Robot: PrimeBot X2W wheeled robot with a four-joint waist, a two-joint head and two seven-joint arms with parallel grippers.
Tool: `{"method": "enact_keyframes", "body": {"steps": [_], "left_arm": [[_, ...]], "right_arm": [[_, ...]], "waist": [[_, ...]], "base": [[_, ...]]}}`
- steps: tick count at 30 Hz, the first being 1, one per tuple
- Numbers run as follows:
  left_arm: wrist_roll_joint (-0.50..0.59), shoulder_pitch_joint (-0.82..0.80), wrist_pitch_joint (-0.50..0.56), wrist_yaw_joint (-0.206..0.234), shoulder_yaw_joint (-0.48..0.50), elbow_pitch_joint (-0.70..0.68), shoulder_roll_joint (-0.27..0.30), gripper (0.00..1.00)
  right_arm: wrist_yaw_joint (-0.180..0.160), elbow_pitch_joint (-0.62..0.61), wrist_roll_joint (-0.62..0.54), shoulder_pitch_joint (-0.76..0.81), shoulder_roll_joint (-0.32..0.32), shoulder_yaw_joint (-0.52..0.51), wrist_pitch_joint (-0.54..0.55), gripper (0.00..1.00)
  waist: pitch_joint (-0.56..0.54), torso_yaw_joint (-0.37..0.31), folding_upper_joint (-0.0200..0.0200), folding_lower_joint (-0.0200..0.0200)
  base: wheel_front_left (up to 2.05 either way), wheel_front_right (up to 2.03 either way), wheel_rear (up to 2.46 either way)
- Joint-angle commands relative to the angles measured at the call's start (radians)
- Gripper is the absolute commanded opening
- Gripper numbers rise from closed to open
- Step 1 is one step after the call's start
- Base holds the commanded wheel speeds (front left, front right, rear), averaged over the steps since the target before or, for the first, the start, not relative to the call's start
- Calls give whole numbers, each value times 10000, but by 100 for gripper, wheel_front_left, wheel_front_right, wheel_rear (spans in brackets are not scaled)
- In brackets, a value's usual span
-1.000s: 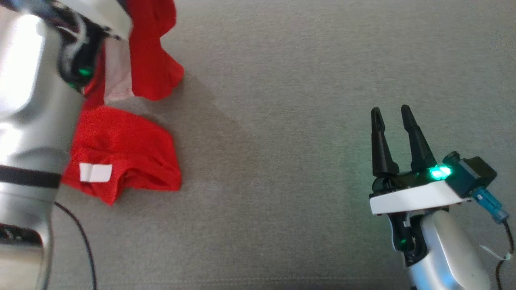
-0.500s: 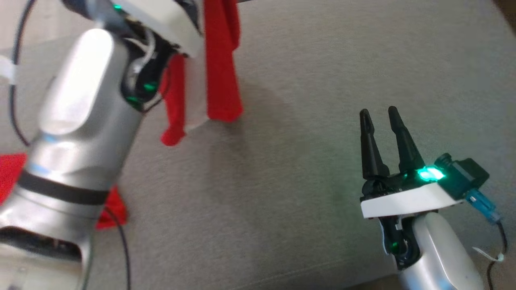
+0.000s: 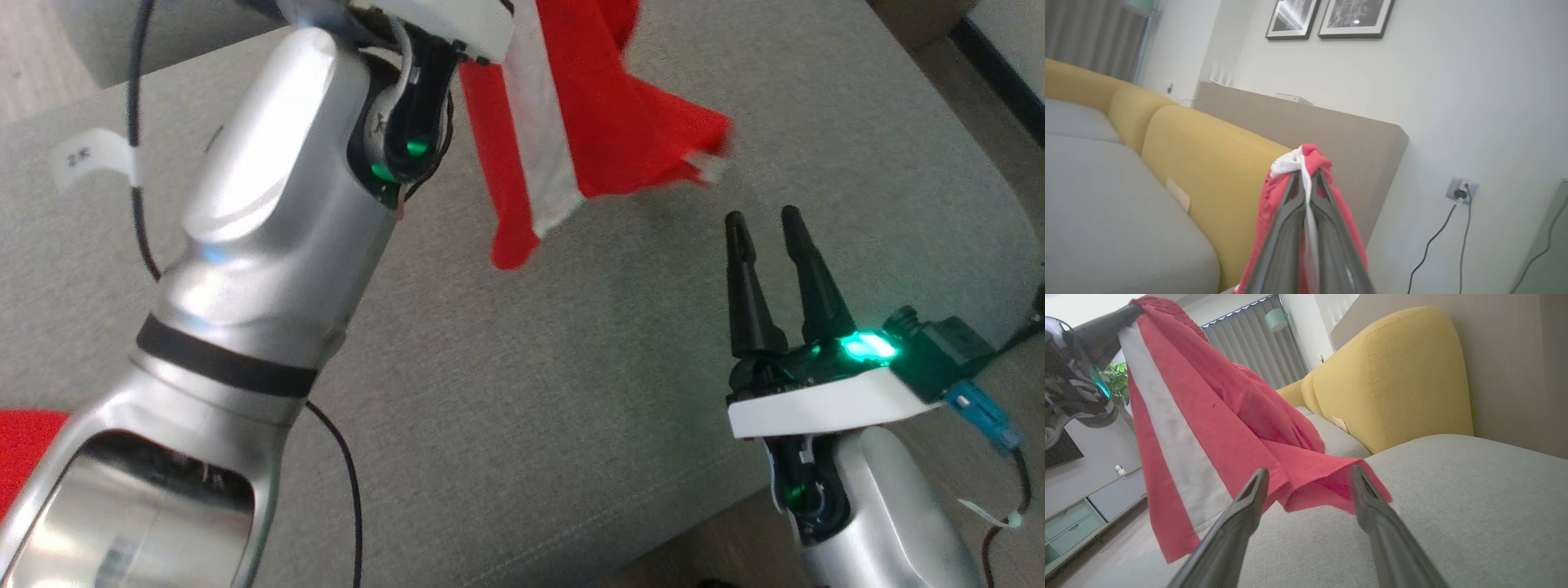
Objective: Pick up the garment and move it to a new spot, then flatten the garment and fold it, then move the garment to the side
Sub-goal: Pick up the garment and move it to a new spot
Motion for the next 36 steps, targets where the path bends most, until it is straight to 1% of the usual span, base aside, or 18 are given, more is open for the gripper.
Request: {"method": "enact_keyframes", "body": {"steps": [1, 4, 9, 13, 16, 17, 18, 23, 27, 29, 30, 31, 36], "left_arm": [[-17, -350, -72, 48, 323, -175, 241, 0], [-18, 170, -212, 133, 416, 345, 255, 0], [296, 1395, -301, 114, 659, 1314, 815, 0], [702, 2310, -311, 167, 1177, 1735, 1188, 0], [1018, 2840, -313, 217, 1599, 1977, 1259, 0], [1121, 2948, -313, 245, 1758, 2010, 1242, 47], [1216, 3038, -313, 259, 1915, 2032, 1203, 100], [1628, 3351, -314, 121, 2892, 1642, 939, 100], [2231, 3771, -314, -152, 3550, 770, 784, 100], [2540, 4130, -315, -344, 3839, 178, 725, 100], [2856, 4606, -315, -533, 4104, -491, 678, 100], [3031, 4897, -315, -631, 4220, -863, 659, 100], [4091, 6870, -315, -1020, 4558, -2646, 613, 100]], "right_arm": [[-7, -391, 23, -234, -20, 171, -92, 100], [-7, -422, -43, -220, -20, 72, -92, 100], [-7, -450, -160, -270, -20, -76, -92, 100], [-7, -394, -311, -288, -20, -155, -92, 100], [-7, -330, -425, -307, -20, -147, -92, 100], [-7, -306, -456, -310, -20, -155, -92, 100], [-7, -284, -487, -310, -20, -170, -92, 100], [-7, -128, -648, -233, -20, -213, -92, 100], [-7, -13, -799, -84, -20, -247, -92, 100], [-7, 44, -896, 20, -20, -263, -92, 100], [-7, 109, -996, 154, -20, -330, -92, 100], [-7, 145, -1051, 227, -20, -365, -92, 100], [-7, 361, -1319, 682, -20, -512, -92, 100]], "waist": [[42, 118, 0, 0], [144, 383, 0, 0], [375, 897, 0, 0], [494, 1286, 0, 0], [489, 1521, 0, 0], [472, 1597, 0, 0], [445, 1680, 0, 0], [167, 2100, 0, 0], [-166, 2481, 0, 0], [-348, 2684, 0, 0], [-525, 2903, 0, 0], [-612, 3007, 0, 0], [-1030, 3464, 0, 0]], "base": [[0, 0, 0], [0, 0, 0], [0, 0, 0], [0, 0, 0], [0, 0, 0], [0, 0, 0], [0, 0, 0], [0, 0, 0], [0, 0, 0], [0, 0, 0], [0, 0, 0], [0, 0, 0], [0, 0, 0]]}}
